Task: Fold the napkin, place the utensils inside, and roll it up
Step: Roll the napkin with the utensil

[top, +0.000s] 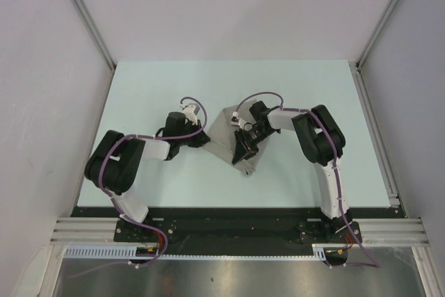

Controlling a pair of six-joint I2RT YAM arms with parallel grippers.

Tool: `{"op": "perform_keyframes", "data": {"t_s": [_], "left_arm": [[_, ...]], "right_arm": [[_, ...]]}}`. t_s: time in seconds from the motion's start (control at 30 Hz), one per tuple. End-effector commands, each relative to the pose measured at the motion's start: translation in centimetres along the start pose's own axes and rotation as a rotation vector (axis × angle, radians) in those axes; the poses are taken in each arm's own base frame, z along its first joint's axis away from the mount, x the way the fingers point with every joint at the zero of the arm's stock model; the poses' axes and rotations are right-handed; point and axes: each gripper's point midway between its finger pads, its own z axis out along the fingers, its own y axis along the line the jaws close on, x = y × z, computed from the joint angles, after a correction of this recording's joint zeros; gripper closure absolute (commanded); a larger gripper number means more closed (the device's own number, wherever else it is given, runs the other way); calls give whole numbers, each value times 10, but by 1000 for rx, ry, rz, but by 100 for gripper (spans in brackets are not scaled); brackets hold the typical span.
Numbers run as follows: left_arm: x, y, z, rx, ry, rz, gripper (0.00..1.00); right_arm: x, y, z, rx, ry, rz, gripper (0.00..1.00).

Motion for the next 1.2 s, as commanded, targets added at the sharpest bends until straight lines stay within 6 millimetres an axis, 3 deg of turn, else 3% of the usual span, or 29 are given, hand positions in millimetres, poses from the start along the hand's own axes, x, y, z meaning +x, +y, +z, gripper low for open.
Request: {"op": "perform_keyframes", "data": {"t_s": [0.0,0.13,0.17,0.2,0.33,0.4,0.47,0.53,0.57,0.6,0.67,0.7,0.93,1.17], "left_arm": [[-14,-3,2,6,-9,9,100],[-18,-5,-3,-4,7,5,100],[-13,-3,-4,-18,33,-7,100],[-17,-4,-4,-18,37,-6,100],[-13,-5,-3,-21,97,-25,100],[-10,-6,-2,-20,117,-34,100],[-7,-5,-2,-22,131,-41,100],[-5,-4,-2,-31,150,-49,100],[-3,-4,-1,-32,161,-53,100],[-4,-4,-2,-37,174,-58,100],[0,-3,0,-42,202,-73,100],[0,-4,0,-46,216,-79,100],[7,-1,0,-69,286,-119,100],[10,-3,3,-52,310,-137,100]], "right_arm": [[-28,-13,-29,197,-94,-69,64],[-54,-2,-66,376,-215,-136,55],[-61,13,-80,414,-268,-188,52],[-65,11,-89,473,-301,-201,52],[-87,40,-114,626,-495,-382,44],[-87,55,-110,691,-521,-487,41],[-87,55,-101,742,-530,-540,40],[-82,63,-78,766,-521,-629,40],[-83,60,-77,820,-537,-652,40],[-78,70,-60,823,-525,-723,40],[-80,68,-50,875,-566,-785,40],[-82,78,-39,867,-587,-837,40],[-73,70,-3,897,-524,-919,41],[-68,41,8,938,-435,-912,45]]}}
